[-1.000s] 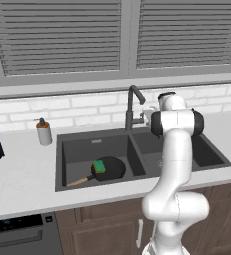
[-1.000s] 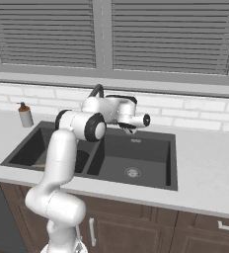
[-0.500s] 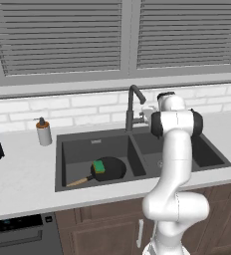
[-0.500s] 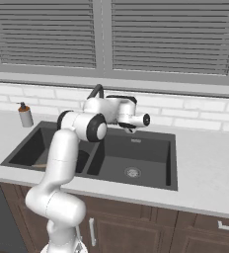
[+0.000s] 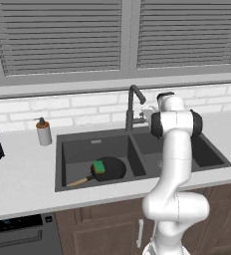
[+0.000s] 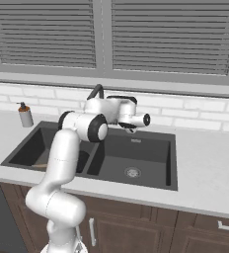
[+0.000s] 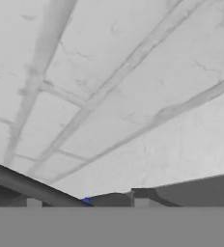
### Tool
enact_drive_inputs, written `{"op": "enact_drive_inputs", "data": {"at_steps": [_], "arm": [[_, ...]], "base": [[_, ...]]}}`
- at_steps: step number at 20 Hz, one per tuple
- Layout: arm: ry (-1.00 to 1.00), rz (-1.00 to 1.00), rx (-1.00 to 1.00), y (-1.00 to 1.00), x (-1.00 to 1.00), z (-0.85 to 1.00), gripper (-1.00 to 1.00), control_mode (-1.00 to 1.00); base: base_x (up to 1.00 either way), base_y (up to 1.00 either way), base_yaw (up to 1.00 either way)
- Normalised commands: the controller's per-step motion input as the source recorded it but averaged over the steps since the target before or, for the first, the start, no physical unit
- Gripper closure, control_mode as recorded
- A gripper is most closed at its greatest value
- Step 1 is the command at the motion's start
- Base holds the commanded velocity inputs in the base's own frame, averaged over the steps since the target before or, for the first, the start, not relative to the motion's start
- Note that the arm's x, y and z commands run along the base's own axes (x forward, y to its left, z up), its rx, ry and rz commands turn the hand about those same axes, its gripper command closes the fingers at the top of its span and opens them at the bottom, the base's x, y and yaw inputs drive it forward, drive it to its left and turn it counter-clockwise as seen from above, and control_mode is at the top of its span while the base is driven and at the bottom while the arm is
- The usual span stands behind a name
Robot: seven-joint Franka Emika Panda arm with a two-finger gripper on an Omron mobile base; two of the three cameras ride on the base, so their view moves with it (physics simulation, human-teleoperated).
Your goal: Pick the pan and sponge and place them into the sink. Then turn on the water.
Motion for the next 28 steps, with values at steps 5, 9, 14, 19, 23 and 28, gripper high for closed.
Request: {"op": "enact_drive_inputs", "data": {"at_steps": [5,9,14,19,23,28], "arm": [[0.13,0.0,0.12,0.0,0.0,-0.05,1.0,-1.0],[0.19,-0.01,0.21,0.0,0.0,0.0,1.0,-1.0],[0.17,0.0,0.27,-0.02,0.01,-0.02,1.0,-1.0],[0.18,0.0,0.24,0.0,0.0,-0.05,1.0,-1.0],[0.17,-0.01,0.19,0.0,0.0,-0.04,1.0,-1.0],[0.15,-0.01,0.15,0.0,0.0,-0.06,1.0,-1.0]], "base": [[0.0,0.0,0.0],[0.0,0.0,0.0],[0.0,0.0,0.0],[0.0,0.0,0.0],[0.0,0.0,0.0],[0.0,0.0,0.0]]}}
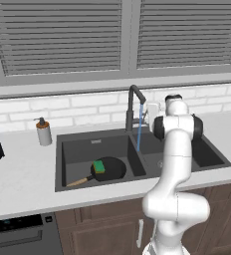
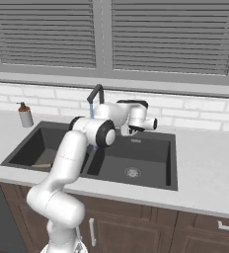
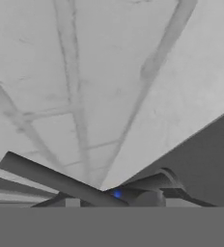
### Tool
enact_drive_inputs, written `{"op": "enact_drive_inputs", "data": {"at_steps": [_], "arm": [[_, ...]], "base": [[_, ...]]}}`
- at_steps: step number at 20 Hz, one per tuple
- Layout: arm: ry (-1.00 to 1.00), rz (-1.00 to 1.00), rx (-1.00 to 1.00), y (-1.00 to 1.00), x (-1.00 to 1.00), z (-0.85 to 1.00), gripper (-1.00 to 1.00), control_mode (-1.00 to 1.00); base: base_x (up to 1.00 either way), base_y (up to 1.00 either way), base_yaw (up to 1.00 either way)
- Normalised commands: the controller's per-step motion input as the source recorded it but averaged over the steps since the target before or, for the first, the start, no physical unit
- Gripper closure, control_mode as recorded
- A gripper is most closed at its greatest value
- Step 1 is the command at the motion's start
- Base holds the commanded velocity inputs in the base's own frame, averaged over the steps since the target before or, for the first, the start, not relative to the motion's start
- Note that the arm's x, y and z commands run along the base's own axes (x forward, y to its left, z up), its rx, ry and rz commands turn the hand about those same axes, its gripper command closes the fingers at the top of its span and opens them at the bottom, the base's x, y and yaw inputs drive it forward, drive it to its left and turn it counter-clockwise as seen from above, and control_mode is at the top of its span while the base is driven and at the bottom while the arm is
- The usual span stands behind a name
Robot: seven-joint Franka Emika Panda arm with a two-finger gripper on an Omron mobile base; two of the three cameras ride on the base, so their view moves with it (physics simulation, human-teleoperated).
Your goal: Pick the pan and sponge and place them into the sink. Then turn on the water.
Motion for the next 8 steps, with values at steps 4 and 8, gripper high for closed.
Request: {"op": "enact_drive_inputs", "data": {"at_steps": [4,8], "arm": [[0.07,0.0,0.07,0.0,0.01,-0.13,1.0,-1.0],[0.01,0.0,0.0,0.07,0.02,-0.2,1.0,-1.0]], "base": [[0.0,0.0,0.0],[0.0,0.0,0.0]]}}
